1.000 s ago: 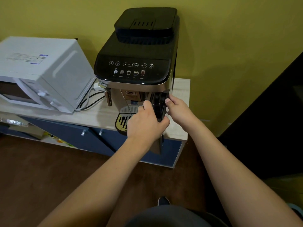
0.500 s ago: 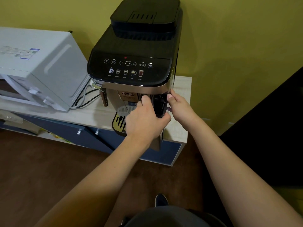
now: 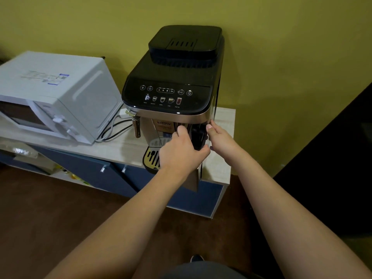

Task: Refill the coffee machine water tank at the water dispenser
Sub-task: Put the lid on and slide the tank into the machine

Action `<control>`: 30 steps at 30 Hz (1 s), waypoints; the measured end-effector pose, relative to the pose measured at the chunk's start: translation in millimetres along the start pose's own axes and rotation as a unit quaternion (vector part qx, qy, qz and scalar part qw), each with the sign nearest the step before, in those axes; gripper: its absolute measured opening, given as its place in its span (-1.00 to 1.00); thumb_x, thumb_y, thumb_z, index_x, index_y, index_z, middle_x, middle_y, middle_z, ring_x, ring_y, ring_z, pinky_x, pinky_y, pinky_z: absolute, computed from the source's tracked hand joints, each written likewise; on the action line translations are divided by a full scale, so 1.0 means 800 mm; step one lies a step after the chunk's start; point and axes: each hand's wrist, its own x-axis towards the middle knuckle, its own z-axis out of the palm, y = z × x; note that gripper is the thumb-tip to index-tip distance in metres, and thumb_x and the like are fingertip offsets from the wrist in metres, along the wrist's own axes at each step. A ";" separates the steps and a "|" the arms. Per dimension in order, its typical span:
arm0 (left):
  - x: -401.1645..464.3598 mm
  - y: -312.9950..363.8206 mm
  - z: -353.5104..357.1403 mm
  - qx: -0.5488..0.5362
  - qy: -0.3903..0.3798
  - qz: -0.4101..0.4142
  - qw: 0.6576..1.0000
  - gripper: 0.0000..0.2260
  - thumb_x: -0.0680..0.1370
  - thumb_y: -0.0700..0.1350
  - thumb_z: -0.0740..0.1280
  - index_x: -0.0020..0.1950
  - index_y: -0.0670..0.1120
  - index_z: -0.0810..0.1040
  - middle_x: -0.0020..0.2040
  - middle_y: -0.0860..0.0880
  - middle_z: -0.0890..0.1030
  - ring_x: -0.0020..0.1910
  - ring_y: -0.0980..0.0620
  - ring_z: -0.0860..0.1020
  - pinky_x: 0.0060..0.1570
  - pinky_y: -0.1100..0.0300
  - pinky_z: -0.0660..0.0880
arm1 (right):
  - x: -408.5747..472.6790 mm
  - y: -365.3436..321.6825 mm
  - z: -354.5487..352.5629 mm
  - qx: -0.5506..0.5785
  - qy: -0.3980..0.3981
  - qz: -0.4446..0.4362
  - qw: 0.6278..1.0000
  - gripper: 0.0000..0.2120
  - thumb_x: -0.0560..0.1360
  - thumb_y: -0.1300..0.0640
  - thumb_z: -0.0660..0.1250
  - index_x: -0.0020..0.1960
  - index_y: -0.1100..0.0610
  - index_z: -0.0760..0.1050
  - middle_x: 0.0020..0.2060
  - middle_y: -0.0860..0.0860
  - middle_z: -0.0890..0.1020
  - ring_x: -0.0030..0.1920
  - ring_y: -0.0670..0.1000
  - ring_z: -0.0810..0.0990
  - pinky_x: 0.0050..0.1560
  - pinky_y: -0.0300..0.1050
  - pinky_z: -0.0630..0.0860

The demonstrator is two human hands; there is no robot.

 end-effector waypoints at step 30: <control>-0.009 -0.003 0.005 -0.026 -0.054 -0.037 0.998 -0.48 0.41 0.22 0.35 0.11 -0.16 0.39 -0.05 -0.10 0.56 -0.09 -0.11 0.59 -0.28 0.14 0.46 | -0.002 -0.021 0.006 -0.011 0.066 0.019 0.998 -0.71 0.63 0.02 0.17 -0.13 0.11 0.57 -0.22 0.05 0.57 -0.12 0.08 0.54 0.19 0.22 0.54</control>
